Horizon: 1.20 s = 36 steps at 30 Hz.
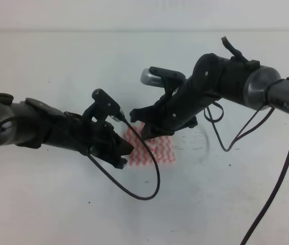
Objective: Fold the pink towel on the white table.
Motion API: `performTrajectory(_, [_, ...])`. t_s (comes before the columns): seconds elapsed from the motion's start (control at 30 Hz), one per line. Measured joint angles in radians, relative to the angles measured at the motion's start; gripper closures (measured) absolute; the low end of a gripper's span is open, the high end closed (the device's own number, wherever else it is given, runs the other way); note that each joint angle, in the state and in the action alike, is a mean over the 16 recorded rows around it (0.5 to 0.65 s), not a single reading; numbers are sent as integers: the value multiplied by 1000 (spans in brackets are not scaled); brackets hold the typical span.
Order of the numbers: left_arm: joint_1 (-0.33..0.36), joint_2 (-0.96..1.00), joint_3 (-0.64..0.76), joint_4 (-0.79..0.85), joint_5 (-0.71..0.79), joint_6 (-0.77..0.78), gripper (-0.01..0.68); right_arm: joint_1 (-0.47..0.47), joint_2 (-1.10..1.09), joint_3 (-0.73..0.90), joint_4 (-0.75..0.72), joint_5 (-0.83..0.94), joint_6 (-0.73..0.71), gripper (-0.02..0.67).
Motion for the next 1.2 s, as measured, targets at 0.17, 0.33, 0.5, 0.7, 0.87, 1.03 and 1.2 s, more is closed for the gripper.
performTrajectory(0.17, [4,5,0,-12,9,11,678,0,0,0,0,1,0,665])
performTrajectory(0.33, [4,11,0,-16,19,15,678,0,1,0,0,2,0,665])
performTrajectory(0.5, [4,16,0,-22,25,17,678,0,-1,0,1,3,0,665])
performTrajectory(0.7, [4,18,0,-31,28,18,678,1,-1,0,2,3,0,665])
performTrajectory(0.87, [4,17,0,-37,29,19,678,4,-1,0,3,2,0,665])
performTrajectory(1.03, [4,18,0,-40,30,20,678,9,-1,0,4,0,0,665])
performTrajectory(1.2, [4,18,0,-40,30,20,678,13,-1,0,6,-6,0,665])
